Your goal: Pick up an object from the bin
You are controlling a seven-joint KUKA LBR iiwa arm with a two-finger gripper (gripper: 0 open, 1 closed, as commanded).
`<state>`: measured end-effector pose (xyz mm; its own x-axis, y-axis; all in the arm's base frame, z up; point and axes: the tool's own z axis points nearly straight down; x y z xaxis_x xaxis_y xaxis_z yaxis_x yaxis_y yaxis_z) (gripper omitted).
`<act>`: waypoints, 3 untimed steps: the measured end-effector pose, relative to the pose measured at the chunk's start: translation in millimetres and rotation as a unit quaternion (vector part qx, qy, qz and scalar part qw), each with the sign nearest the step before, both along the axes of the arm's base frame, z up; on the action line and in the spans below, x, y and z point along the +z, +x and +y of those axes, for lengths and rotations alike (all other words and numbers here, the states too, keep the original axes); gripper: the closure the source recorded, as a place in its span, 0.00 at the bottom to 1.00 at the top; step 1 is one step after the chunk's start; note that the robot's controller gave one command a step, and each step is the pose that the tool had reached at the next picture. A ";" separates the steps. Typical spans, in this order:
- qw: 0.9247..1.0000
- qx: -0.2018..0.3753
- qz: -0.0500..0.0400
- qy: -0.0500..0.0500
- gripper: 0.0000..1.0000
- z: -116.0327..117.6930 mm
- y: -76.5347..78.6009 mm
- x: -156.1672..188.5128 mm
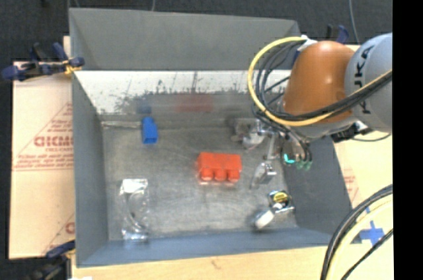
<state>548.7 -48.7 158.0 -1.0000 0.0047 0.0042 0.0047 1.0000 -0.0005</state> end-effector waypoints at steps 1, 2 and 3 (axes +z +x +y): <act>1.000 0.023 -0.007 0.000 0.00 50.5 7.9 -73.2; 1.000 0.024 -0.005 0.000 1.00 51.3 7.1 -75.3; 0.999 0.045 -0.008 0.000 1.00 46.7 -2.5 45.6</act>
Offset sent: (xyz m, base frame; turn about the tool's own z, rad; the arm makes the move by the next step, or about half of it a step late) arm 0.0057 0.0592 -0.0873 -0.0479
